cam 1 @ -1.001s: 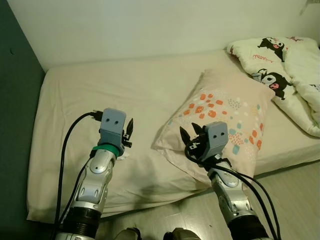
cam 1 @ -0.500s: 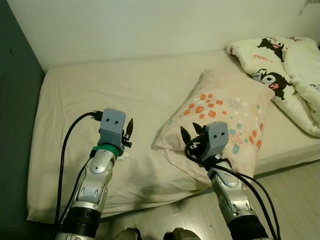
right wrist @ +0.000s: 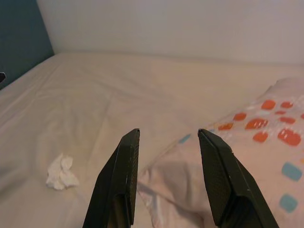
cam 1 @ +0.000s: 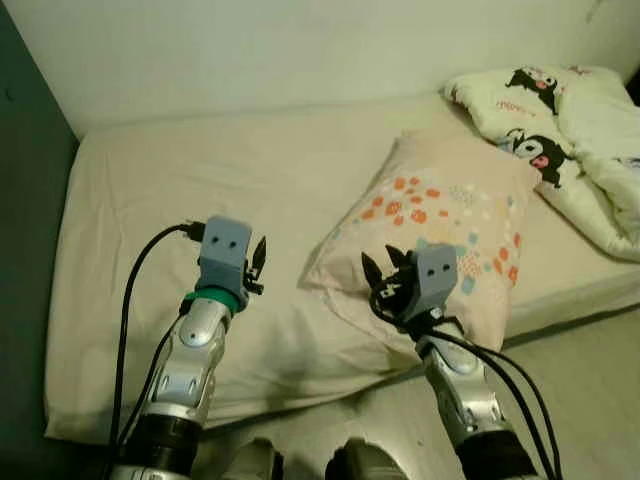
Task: Clean up the room
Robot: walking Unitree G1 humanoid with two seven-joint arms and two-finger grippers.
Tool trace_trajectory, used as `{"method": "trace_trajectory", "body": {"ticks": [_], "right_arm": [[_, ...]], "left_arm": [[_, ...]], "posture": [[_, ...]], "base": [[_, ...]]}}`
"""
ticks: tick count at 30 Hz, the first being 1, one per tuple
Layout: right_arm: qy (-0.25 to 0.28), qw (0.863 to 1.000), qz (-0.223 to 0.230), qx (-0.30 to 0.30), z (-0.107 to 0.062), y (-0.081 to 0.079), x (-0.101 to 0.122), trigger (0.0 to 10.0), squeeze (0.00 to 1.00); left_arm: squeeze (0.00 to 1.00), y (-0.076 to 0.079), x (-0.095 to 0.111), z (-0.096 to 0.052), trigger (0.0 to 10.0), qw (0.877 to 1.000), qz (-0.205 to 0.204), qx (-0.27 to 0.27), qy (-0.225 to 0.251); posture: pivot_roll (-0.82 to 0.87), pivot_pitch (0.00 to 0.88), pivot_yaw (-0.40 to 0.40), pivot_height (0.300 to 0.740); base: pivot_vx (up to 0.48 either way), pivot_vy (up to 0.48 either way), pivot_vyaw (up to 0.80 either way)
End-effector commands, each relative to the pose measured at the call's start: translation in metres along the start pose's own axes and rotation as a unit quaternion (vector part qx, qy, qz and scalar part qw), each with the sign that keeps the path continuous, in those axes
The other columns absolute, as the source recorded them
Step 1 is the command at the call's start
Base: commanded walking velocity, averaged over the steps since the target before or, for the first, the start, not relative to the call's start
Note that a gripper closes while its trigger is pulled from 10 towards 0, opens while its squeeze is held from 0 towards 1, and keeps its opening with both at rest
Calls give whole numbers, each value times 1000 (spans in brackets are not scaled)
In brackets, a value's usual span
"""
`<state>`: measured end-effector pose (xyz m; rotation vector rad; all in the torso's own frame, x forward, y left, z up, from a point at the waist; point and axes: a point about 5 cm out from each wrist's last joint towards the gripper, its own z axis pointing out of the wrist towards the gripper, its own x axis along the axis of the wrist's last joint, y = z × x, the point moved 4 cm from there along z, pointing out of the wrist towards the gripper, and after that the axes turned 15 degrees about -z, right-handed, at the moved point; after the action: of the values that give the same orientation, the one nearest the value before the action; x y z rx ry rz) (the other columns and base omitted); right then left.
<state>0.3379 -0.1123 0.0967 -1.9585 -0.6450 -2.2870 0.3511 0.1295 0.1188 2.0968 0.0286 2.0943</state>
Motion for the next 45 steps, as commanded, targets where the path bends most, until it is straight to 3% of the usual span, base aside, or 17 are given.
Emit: {"method": "trace_trajectory", "body": {"ticks": [1,7,45], "right_arm": [[-12,1000,5,-3,-3,1,-6,10000,0],[-9,1000,5,-4,-3,1,-5,10000,0],[-6,1000,10,-4,-3,0,-4,10000,0]], "left_arm": [[0,1,-6,-2,10000,1000,1,1,-12],[0,0,-6,-1,10000,1000,3,4,-12],[0,-1,-5,3,10000,1000,11,16,-13]], "posture": [[-34,32,-21,620],[-34,33,-21,595],[-35,42,-17,595]], "base": [[0,0,0],[0,0,0],[0,0,0]]}}
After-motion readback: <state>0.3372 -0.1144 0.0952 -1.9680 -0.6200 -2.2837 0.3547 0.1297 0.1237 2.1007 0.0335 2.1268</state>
